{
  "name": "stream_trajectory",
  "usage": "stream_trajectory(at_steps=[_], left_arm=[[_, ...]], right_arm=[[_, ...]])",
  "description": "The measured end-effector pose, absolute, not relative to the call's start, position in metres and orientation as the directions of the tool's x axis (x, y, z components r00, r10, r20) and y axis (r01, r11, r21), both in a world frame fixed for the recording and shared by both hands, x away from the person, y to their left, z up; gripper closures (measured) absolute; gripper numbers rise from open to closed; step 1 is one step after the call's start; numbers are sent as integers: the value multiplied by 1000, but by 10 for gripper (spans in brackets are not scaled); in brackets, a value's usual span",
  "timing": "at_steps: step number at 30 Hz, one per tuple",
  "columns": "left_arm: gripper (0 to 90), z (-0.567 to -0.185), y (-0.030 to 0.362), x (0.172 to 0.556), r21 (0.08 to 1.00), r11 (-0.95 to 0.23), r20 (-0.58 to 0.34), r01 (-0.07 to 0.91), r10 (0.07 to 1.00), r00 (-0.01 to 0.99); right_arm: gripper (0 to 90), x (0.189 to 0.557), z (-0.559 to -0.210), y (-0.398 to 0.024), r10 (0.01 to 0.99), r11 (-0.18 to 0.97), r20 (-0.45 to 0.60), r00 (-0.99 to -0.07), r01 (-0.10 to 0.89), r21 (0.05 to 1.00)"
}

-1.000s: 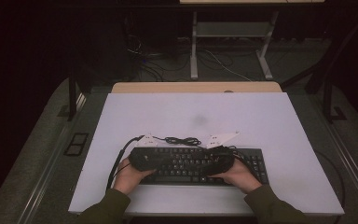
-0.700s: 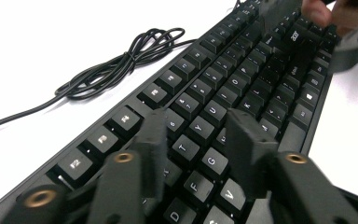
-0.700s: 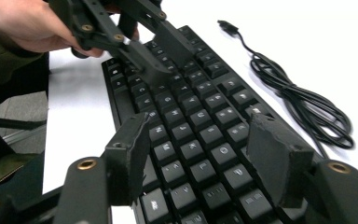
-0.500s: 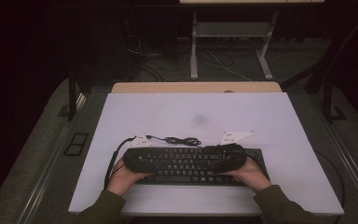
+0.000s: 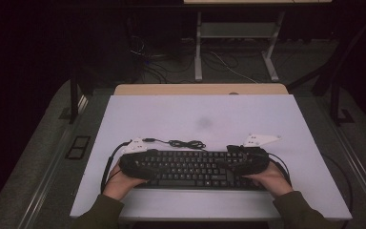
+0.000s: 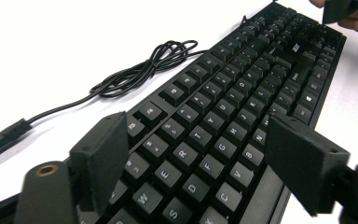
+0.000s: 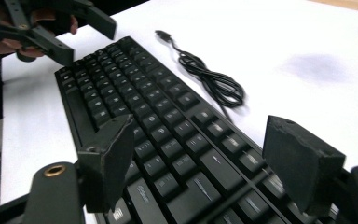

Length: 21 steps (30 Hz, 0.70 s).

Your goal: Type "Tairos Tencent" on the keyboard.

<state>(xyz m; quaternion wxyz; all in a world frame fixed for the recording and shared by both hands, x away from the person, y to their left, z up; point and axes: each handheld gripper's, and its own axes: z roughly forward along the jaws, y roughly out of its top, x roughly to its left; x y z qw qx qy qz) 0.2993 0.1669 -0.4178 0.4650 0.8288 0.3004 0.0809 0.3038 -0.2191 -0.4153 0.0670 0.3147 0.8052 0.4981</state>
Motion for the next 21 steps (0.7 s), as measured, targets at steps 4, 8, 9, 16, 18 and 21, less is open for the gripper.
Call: stream_trajectory(at_steps=[4,8,9,16,18,21], left_arm=[[163,-418,174,297,823,-380,-143,422,581,801],[143,-417,179,294,827,-374,-135,420,592,794],[134,-417,180,294,829,-370,-134,419,597,791],[102,-415,188,289,838,-348,-128,419,622,773],[87,-416,190,287,839,-344,-128,422,629,767],[70,-417,194,286,840,-340,-126,422,635,762]], right_arm=[[215,301,-418,-232,601,292,191,-776,436,851],[202,298,-419,-244,627,278,180,-758,434,857],[199,297,-419,-246,632,272,183,-753,436,858],[181,291,-419,-262,659,258,171,-732,433,864],[179,289,-419,-267,665,252,171,-727,434,865],[177,287,-420,-272,670,252,166,-723,432,866]])
